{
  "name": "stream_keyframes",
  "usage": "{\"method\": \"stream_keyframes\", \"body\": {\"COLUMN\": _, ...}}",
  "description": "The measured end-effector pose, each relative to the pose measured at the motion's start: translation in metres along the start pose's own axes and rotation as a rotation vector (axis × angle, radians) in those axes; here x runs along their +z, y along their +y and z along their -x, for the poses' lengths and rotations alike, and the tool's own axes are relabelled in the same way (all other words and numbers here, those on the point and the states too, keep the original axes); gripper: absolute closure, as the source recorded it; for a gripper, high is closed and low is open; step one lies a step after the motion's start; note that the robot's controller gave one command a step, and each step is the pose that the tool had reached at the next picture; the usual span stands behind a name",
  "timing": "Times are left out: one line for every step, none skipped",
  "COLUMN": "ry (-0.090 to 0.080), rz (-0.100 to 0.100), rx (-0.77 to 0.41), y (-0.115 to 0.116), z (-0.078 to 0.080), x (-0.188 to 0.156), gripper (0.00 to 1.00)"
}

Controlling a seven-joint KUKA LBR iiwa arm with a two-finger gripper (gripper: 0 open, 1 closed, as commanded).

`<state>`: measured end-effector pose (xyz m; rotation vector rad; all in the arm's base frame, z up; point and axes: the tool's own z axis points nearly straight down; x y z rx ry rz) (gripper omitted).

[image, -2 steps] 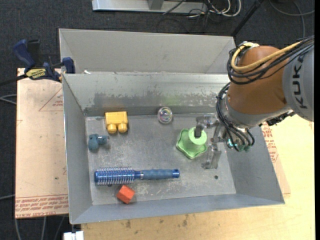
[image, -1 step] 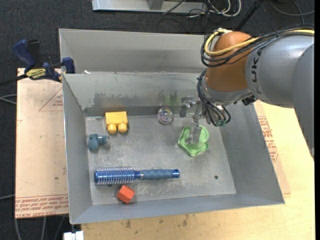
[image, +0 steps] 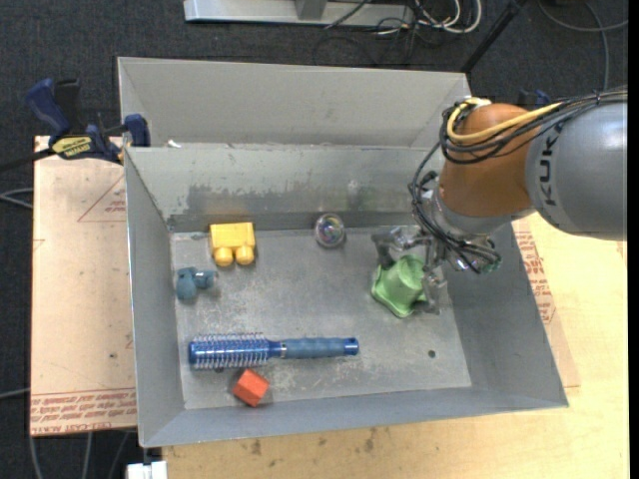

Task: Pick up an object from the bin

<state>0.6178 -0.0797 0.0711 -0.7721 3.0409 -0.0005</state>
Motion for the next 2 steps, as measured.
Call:
{"method": "stream_keyframes", "body": {"ry": -0.004, "rz": -0.002, "rx": 0.0, "y": 0.0, "z": 0.003, "x": -0.005, "gripper": 1.0}}
{"method": "stream_keyframes", "body": {"ry": -0.004, "rz": -0.004, "rx": -0.404, "y": -0.026, "z": -0.011, "x": -0.148, "gripper": 1.0}}
